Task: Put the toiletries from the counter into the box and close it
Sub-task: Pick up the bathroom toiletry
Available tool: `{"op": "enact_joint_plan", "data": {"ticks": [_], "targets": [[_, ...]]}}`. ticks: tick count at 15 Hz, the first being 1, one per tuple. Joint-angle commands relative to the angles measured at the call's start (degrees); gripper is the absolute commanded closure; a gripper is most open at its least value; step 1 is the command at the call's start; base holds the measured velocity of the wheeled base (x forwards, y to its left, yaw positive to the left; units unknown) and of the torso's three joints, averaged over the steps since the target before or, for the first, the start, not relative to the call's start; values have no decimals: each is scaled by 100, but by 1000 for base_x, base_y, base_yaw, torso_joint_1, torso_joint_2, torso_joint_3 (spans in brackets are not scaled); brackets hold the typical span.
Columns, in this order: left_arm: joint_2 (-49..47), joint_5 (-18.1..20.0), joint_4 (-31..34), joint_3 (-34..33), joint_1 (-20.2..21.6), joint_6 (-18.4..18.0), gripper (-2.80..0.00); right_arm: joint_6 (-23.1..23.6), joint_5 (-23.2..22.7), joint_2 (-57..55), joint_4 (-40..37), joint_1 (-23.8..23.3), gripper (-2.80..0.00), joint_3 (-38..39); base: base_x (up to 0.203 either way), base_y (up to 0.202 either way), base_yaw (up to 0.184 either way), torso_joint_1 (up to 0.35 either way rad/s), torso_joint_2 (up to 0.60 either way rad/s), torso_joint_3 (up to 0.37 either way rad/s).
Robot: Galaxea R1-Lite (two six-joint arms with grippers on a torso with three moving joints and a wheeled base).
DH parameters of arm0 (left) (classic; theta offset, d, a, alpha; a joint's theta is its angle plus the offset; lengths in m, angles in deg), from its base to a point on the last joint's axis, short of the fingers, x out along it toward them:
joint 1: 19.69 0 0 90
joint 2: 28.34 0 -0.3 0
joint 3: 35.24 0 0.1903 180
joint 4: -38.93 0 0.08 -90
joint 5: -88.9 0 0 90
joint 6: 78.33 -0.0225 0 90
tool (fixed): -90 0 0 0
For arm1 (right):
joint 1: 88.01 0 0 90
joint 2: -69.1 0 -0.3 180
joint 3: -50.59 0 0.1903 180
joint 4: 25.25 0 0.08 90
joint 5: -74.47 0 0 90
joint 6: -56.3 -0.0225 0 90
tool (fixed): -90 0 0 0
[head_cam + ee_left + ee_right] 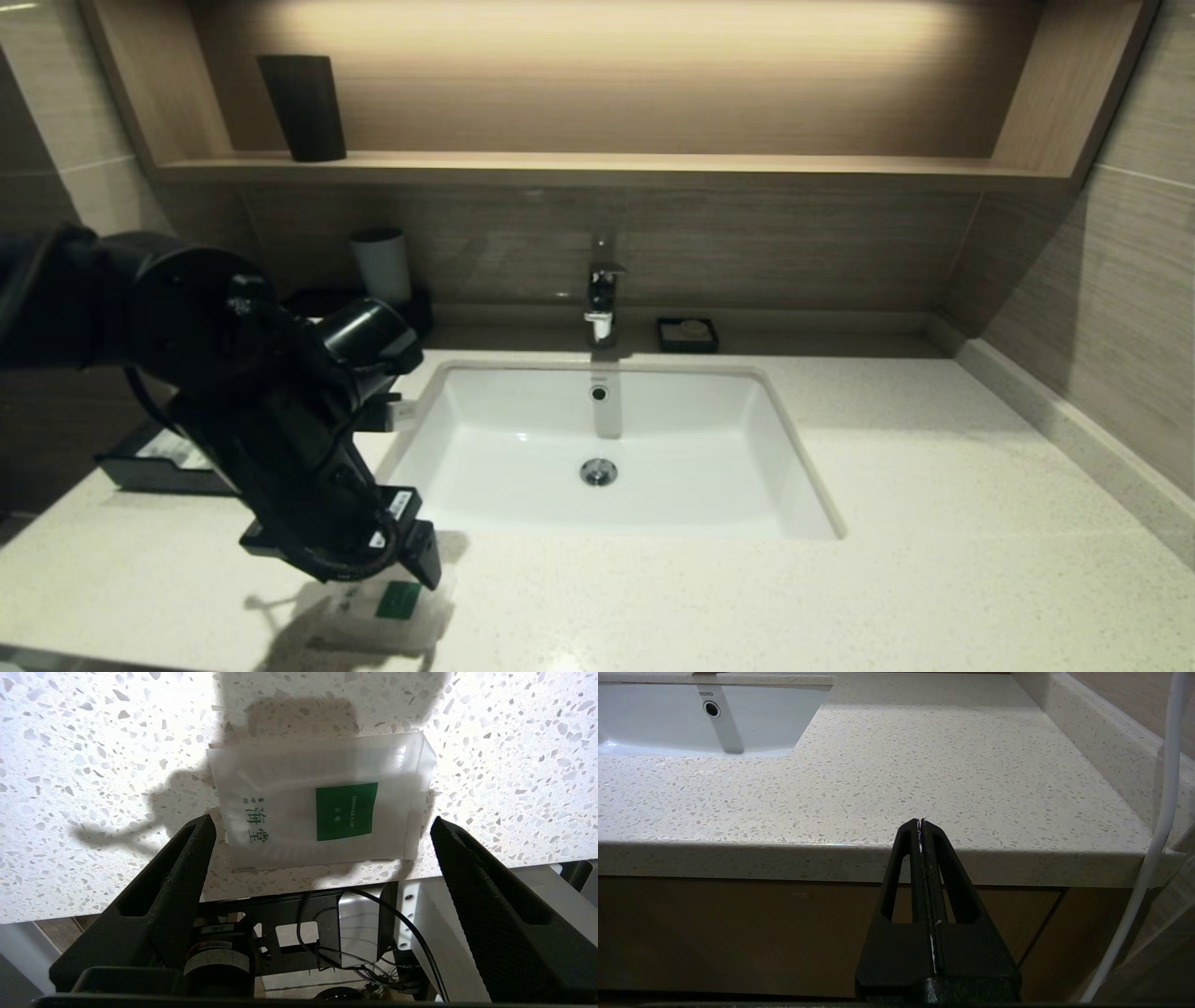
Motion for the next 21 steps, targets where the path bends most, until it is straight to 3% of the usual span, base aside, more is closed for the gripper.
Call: {"op": "enact_joint_plan", "data": {"ticks": [1, 21], "targets": [[-28, 3, 26, -14, -43, 27, -280, 4, 0, 0, 0, 0, 0, 0, 0, 0, 0, 0, 0, 0], [-251, -106, 16, 21, -61, 109, -280, 4, 0, 3, 0, 0, 0, 0, 0, 0, 0, 0, 0, 0]]}}
